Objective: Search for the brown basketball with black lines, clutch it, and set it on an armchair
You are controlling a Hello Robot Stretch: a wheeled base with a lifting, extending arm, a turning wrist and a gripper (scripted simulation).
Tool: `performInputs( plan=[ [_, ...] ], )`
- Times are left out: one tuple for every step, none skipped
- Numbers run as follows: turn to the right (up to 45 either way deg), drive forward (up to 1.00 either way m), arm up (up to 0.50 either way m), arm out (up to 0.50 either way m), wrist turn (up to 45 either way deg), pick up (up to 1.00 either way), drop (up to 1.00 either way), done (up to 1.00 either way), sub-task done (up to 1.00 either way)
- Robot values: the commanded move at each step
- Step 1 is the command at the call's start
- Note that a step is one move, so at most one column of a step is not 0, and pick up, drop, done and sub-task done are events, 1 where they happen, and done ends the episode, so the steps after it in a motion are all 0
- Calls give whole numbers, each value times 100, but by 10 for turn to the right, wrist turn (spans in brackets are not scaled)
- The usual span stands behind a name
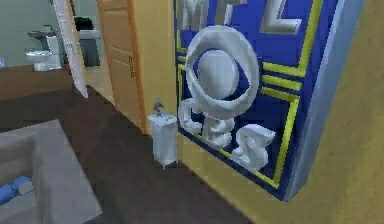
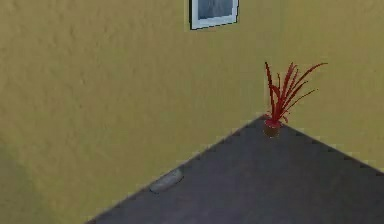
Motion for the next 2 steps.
performInputs(
  plan=[
    [0,75,0,0,0,0,0,0,0],
    [-390,0,0,0,0,0,0,0,0]
  ],
)
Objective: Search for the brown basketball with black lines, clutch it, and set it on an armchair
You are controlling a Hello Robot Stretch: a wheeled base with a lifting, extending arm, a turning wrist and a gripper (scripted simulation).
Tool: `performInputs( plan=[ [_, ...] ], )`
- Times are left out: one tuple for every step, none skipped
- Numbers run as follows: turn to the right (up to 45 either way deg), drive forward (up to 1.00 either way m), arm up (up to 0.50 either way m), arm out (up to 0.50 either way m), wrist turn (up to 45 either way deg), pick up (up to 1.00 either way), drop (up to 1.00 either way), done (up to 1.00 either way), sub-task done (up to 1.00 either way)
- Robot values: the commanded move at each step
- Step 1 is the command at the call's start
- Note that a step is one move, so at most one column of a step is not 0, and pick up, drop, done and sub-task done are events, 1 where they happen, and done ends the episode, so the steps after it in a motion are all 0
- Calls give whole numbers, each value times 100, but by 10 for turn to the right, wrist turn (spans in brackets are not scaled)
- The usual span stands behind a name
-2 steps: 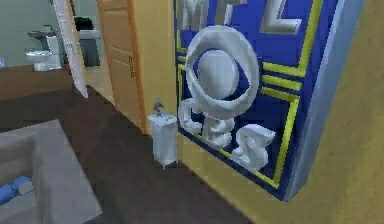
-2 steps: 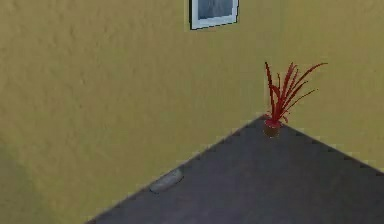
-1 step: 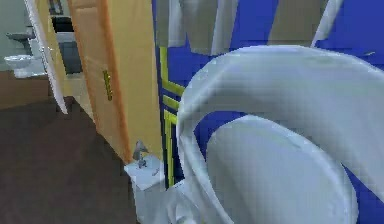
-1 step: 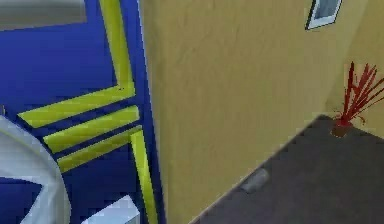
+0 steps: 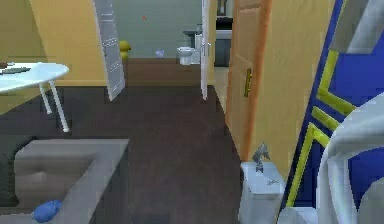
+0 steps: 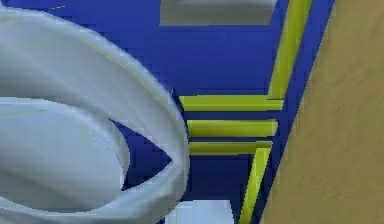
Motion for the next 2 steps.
performInputs(
  plan=[
    [0,100,0,0,0,0,0,0,0],
    [-360,0,0,0,0,0,0,0,0]
  ],
)
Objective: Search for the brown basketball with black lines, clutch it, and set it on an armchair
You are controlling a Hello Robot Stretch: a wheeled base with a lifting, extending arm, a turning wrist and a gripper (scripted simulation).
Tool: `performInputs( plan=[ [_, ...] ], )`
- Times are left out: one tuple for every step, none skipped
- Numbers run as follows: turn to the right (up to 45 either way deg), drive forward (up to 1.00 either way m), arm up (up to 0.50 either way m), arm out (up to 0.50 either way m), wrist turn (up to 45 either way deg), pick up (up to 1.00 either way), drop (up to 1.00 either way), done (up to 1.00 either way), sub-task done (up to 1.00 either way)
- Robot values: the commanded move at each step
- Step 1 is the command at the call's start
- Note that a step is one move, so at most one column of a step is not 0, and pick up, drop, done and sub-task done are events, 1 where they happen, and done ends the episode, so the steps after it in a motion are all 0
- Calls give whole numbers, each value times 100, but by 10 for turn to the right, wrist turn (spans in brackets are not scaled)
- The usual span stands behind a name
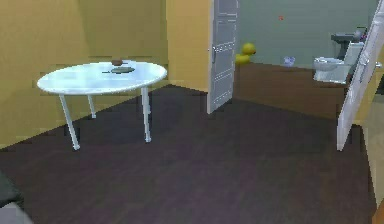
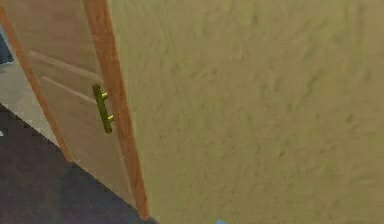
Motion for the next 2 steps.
performInputs(
  plan=[
    [0,5,0,0,0,0,0,0,0],
    [210,0,0,0,0,0,0,0,0]
  ],
)
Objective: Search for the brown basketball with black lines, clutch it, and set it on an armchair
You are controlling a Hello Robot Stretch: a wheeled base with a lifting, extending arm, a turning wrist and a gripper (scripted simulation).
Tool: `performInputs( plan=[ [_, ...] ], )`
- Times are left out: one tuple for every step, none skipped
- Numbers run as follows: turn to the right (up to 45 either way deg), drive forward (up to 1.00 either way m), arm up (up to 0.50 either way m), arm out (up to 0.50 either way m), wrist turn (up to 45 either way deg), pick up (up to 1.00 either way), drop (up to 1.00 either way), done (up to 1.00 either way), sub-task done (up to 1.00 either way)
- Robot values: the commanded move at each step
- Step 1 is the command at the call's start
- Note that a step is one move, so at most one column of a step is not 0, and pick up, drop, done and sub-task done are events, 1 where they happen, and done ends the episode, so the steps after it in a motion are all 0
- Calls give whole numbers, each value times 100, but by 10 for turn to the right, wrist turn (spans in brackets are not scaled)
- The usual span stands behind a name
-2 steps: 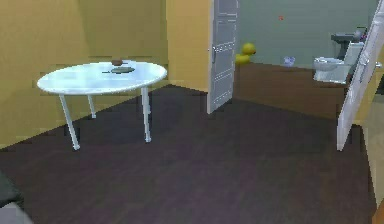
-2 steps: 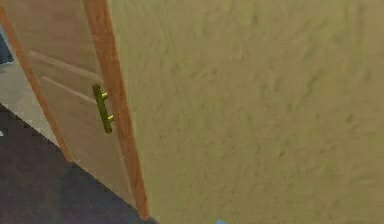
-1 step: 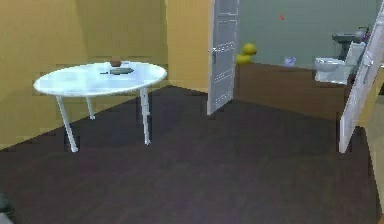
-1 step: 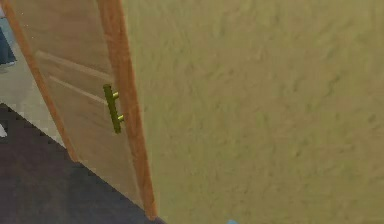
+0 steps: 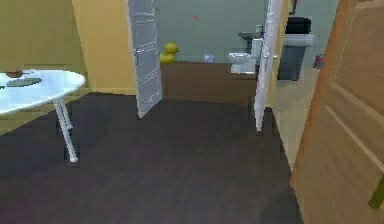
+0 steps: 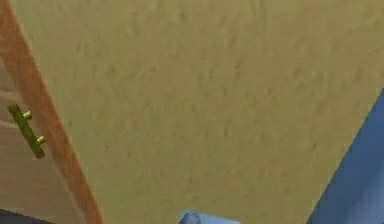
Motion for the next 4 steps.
performInputs(
  plan=[
    [0,100,0,0,0,0,0,0,0],
    [0,100,0,0,0,0,0,0,0],
    [0,100,0,0,0,0,0,0,0],
    [30,0,0,0,0,0,0,0,0]
  ],
)
